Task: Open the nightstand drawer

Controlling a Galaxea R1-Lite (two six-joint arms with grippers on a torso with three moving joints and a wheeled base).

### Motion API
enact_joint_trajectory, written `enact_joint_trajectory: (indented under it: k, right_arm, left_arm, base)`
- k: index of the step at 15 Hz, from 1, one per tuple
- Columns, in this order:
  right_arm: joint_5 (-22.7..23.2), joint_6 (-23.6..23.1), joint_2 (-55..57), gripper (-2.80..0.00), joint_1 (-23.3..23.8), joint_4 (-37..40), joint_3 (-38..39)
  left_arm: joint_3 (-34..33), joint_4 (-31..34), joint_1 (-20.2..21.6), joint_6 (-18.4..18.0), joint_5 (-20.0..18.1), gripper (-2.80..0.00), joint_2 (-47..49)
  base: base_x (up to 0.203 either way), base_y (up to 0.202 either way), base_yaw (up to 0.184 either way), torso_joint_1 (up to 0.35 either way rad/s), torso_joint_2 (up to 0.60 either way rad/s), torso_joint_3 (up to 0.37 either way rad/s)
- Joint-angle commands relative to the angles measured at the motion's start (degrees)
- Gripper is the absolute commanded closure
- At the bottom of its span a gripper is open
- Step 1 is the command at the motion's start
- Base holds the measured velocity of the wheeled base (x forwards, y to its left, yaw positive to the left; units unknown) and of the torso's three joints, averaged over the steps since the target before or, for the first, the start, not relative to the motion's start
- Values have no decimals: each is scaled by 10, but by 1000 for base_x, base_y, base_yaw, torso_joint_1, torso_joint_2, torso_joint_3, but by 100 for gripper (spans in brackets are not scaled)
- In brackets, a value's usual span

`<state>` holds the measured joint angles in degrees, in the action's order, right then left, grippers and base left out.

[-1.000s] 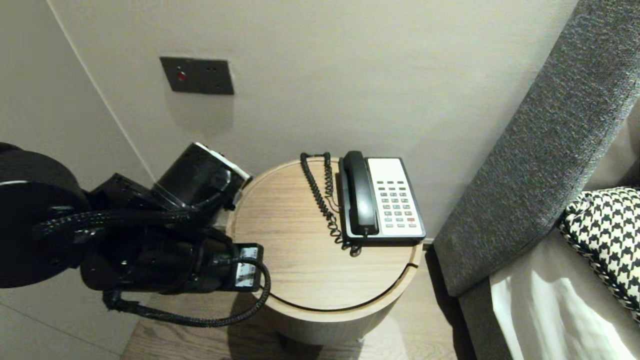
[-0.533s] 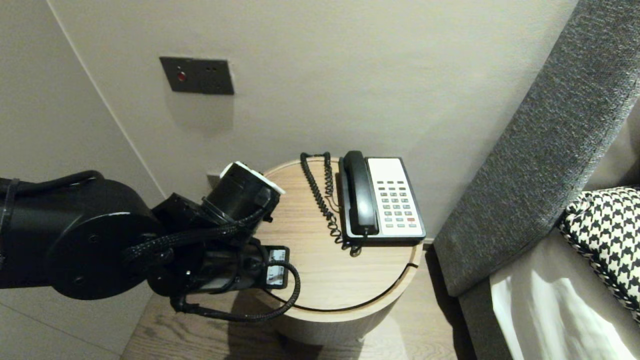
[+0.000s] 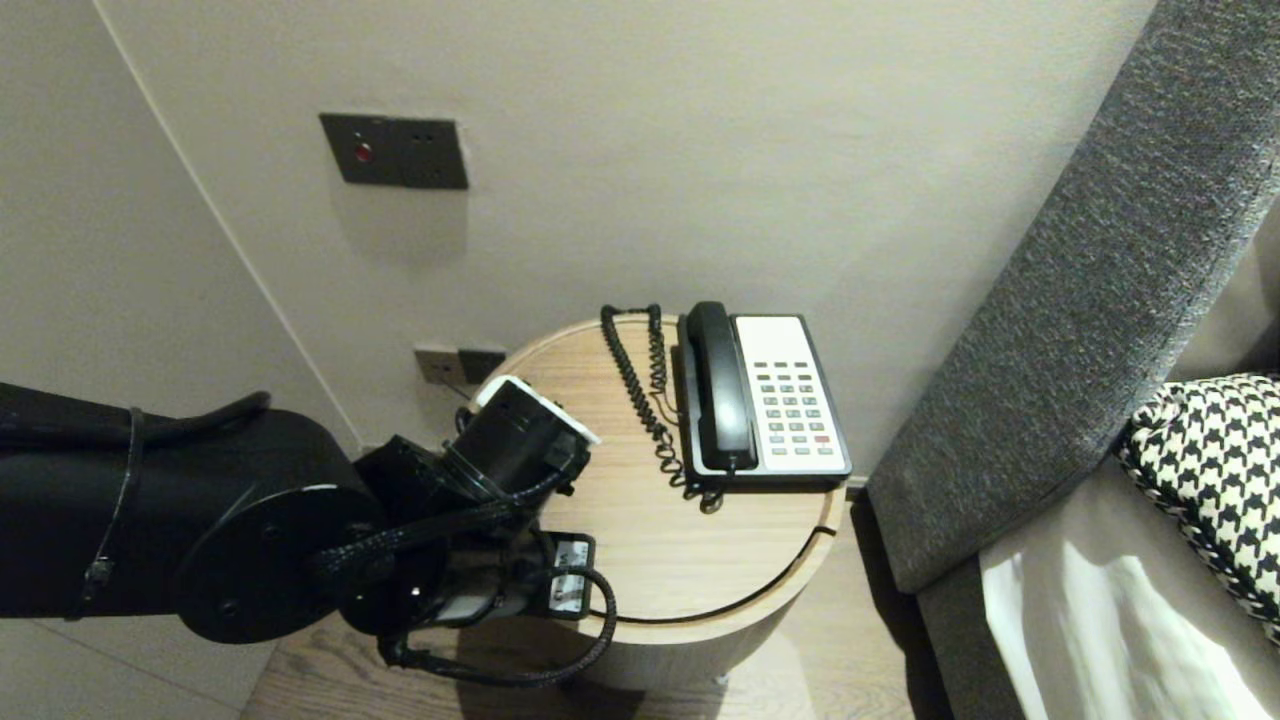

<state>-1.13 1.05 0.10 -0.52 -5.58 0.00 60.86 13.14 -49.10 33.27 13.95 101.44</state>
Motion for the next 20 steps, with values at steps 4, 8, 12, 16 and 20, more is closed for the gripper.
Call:
enact_joint_trajectory:
  k: [4, 8, 12, 16, 20]
  right_arm:
    - [0, 0, 1, 0, 0, 0, 23]
    - [0, 0, 1, 0, 0, 0, 23]
    - [0, 0, 1, 0, 0, 0, 23]
    - [0, 0, 1, 0, 0, 0, 23]
    - [0, 0, 1, 0, 0, 0, 23]
  left_arm:
    - [-9, -6, -13, 5, -1, 0, 10]
    - [-17, -5, -21, 18, -3, 0, 4]
    - [-34, -5, -37, 24, -4, 0, -6]
    - [-50, -2, -44, 24, -5, 0, -12]
    - [-74, -2, -62, 24, -6, 0, -18]
  base:
    - [0, 0, 0, 0, 0, 0]
    - [0, 0, 0, 0, 0, 0]
    - [0, 0, 0, 0, 0, 0]
    - [0, 0, 0, 0, 0, 0]
    - [0, 0, 0, 0, 0, 0]
